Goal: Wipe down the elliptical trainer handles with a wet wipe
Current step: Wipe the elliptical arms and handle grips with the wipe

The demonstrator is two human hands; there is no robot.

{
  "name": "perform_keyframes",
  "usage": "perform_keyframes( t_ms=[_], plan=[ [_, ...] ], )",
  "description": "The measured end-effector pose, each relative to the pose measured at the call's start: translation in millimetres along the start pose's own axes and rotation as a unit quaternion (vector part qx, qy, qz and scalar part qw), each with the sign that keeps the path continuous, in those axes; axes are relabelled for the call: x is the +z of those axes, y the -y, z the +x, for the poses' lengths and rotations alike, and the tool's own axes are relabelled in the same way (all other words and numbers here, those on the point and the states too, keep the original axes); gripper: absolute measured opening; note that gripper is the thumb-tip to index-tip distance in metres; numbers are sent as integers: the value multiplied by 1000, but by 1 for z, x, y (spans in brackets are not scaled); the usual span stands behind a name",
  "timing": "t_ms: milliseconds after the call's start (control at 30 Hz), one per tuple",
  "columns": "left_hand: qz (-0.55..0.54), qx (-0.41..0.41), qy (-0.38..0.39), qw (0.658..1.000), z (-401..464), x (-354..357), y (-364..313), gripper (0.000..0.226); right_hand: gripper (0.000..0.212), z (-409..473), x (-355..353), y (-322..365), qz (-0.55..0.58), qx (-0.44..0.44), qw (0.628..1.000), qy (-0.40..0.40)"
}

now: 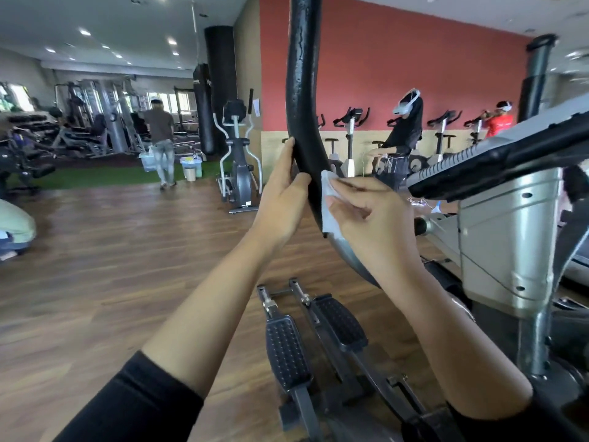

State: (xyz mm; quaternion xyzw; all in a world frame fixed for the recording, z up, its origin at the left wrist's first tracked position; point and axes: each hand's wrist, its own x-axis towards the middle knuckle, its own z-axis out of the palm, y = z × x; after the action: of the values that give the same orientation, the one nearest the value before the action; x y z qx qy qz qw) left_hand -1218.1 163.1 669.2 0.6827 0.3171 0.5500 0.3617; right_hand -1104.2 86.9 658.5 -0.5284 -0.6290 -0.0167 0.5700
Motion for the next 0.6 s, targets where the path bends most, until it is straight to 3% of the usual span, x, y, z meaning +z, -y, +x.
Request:
perform_keyframes(
  t_ms=[367, 600],
  plan=[
    [-25, 37, 63, 997, 40, -22, 3, 67, 24, 10, 16, 19, -50, 62, 995, -63],
    [-61, 43, 110, 991, 65, -29, 10, 66, 18, -5, 25, 25, -195, 34, 974, -113]
  ],
)
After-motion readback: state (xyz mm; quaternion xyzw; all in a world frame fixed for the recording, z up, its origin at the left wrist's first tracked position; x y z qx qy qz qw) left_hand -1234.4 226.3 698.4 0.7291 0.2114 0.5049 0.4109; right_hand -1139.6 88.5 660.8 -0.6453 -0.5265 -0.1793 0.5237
